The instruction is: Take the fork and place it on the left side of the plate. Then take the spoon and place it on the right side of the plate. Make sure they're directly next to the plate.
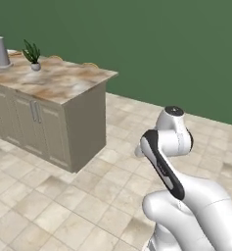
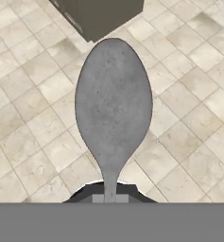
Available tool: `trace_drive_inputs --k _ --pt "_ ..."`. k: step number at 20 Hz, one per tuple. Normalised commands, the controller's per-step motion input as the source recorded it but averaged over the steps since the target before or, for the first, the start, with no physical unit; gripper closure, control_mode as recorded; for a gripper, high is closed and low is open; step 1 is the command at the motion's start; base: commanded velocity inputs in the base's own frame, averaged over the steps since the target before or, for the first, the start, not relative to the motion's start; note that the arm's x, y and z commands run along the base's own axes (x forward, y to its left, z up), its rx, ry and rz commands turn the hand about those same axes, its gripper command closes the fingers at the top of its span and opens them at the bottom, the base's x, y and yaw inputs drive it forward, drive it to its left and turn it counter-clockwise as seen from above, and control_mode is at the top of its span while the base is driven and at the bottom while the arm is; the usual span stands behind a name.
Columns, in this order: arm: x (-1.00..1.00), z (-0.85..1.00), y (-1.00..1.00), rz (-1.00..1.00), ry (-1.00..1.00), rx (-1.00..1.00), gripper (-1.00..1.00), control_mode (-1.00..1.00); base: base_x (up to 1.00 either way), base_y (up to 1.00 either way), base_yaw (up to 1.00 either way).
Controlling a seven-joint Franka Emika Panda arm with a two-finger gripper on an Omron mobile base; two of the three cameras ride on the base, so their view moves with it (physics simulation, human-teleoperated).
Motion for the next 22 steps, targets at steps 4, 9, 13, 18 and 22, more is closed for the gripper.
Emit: trace_drive_inputs --k 4,9,13,18,22 --pt "0.00 0.00 0.00 0.00 0.00 0.00 1.00 1.00 0.65 -0.21 -0.20" --pt "0.00 0.00 0.00 0.00 0.00 0.00 1.00 1.00 0.69 -0.20 -0.17" --pt "0.00 0.00 0.00 0.00 0.00 0.00 1.00 1.00 0.75 -0.15 -0.14" --pt "0.00 0.00 0.00 0.00 0.00 0.00 1.00 1.00 0.78 -0.09 -0.12" --pt "0.00 0.00 0.00 0.00 0.00 0.00 1.00 1.00 0.82 -0.02 -0.11"
